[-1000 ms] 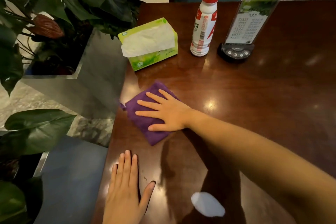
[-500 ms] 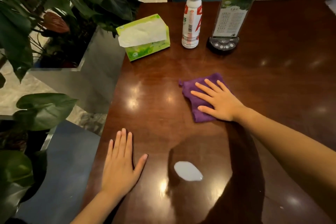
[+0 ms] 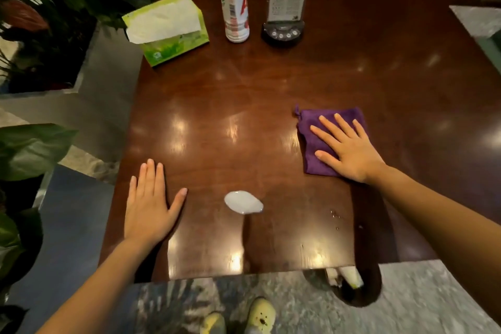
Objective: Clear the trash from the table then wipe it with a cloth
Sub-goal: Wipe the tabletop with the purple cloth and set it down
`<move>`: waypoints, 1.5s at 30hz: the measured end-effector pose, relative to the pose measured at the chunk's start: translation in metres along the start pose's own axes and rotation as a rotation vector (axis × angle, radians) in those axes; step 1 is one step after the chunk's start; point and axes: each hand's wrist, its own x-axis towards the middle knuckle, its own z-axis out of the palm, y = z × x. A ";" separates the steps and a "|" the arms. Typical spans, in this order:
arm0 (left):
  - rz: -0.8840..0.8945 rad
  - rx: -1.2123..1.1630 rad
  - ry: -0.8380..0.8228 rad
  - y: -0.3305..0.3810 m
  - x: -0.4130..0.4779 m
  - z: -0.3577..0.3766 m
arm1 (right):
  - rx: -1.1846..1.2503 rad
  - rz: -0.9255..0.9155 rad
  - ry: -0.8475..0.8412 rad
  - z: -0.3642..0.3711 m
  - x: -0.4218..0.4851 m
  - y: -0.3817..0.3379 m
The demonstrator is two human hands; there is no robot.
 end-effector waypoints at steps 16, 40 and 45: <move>0.055 -0.094 -0.038 -0.004 -0.006 -0.004 | 0.091 0.330 0.029 0.032 -0.129 -0.111; 0.063 -0.113 0.000 -0.012 -0.055 -0.007 | 0.084 0.170 0.072 0.036 -0.036 -0.236; 0.062 -0.116 0.001 -0.013 -0.055 -0.006 | 0.092 0.133 0.092 0.034 -0.020 -0.245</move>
